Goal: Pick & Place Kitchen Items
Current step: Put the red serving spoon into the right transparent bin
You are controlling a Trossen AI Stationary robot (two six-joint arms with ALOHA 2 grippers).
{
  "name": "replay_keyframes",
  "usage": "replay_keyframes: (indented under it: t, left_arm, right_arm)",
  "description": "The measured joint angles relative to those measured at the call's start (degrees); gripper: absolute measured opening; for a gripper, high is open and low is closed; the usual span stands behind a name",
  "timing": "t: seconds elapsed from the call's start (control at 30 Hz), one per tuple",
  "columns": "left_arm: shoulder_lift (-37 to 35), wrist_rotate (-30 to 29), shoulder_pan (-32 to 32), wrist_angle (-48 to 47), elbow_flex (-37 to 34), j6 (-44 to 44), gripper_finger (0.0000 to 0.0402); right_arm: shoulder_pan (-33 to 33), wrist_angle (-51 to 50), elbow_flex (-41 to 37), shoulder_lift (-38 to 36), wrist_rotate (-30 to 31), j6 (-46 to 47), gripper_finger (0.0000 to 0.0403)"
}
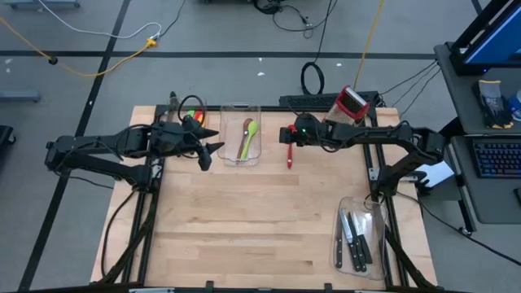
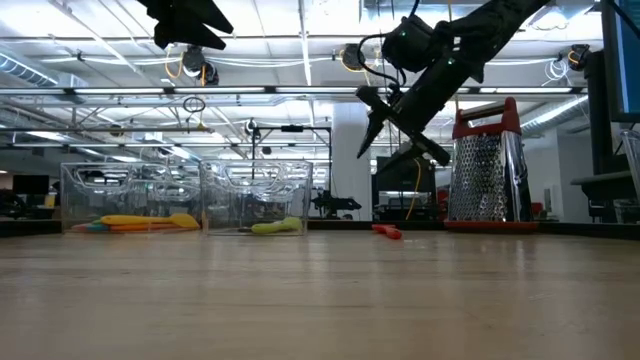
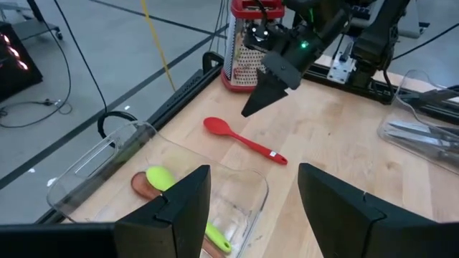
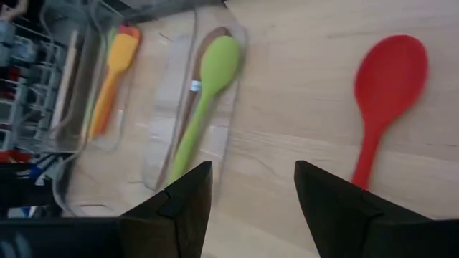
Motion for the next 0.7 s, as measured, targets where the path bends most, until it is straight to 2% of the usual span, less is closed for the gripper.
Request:
replay_keyframes:
  t: [0.07, 0.33, 0.6, 0.7]
  left_arm:
    - [0.00, -0.02, 0.00, 0.00, 0.00, 0.00, 0.0214]
    - [0.00, -0.04, 0.00, 0.02, 0.00, -0.46, 0.0214]
    - [0.00, -0.15, 0.00, 0.02, 0.00, -0.39, 0.0214]
    - [0.00, -0.15, 0.00, 0.02, 0.02, -0.39, 0.0214]
  right_arm:
    - [0.00, 2.51, -0.07, 0.03, 0.03, 0.05, 0.0194]
    - [1.15, 23.03, -0.07, 0.00, 0.01, 2.23, 0.0194]
    - [2.16, 30.03, -0.07, 0.00, -0.90, -6.70, 0.0194]
    - [2.12, 30.27, -0.07, 0.00, 0.51, -6.90, 0.0194]
